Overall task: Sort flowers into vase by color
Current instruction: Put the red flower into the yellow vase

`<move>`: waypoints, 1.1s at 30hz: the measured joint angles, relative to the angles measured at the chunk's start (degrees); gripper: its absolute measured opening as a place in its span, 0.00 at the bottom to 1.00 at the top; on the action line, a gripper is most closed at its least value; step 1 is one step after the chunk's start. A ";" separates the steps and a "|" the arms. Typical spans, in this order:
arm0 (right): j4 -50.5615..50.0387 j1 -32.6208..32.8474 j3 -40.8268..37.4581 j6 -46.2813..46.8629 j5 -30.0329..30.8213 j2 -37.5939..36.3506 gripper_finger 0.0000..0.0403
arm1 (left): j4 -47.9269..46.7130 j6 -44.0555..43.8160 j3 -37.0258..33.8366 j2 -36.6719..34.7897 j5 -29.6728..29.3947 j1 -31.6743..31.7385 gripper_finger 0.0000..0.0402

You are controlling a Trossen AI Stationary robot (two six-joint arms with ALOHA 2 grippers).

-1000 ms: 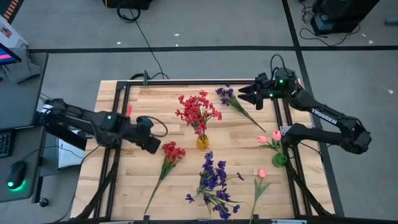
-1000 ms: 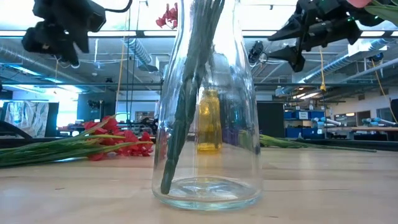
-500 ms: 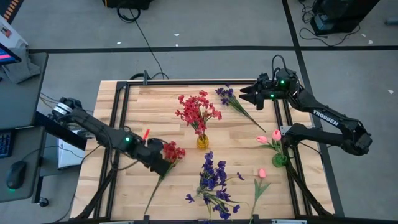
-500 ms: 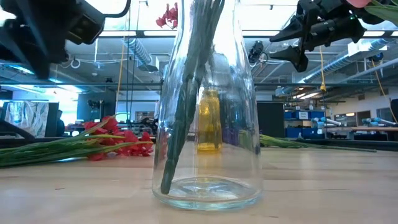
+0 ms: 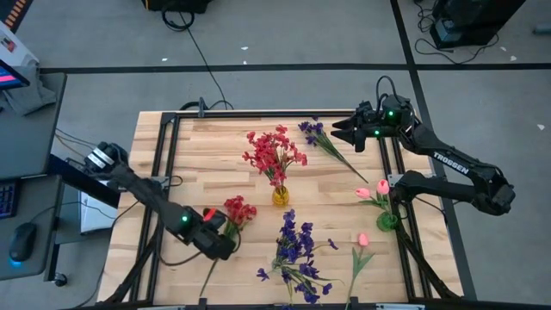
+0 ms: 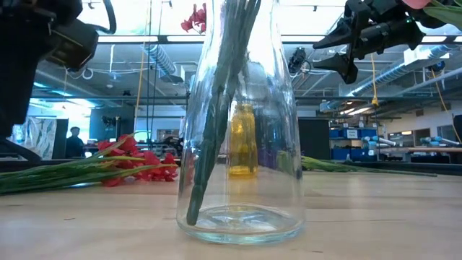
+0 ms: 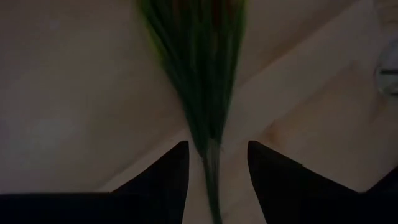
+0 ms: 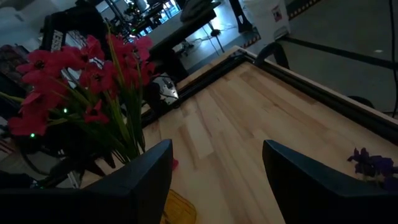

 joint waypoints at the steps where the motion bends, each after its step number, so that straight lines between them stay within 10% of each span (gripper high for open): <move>1: 0.02 0.00 0.00 -0.02 -0.02 0.00 0.64 | 1.06 0.01 0.00 0.73 0.49 -0.23 0.42; 21: -0.72 0.00 0.00 0.44 -2.33 0.02 0.64 | 7.27 -4.54 0.18 10.60 7.31 -0.04 0.94; 33: -0.79 0.00 0.00 3.03 -1.96 0.09 0.64 | 3.02 -9.00 0.30 11.68 11.24 2.00 0.73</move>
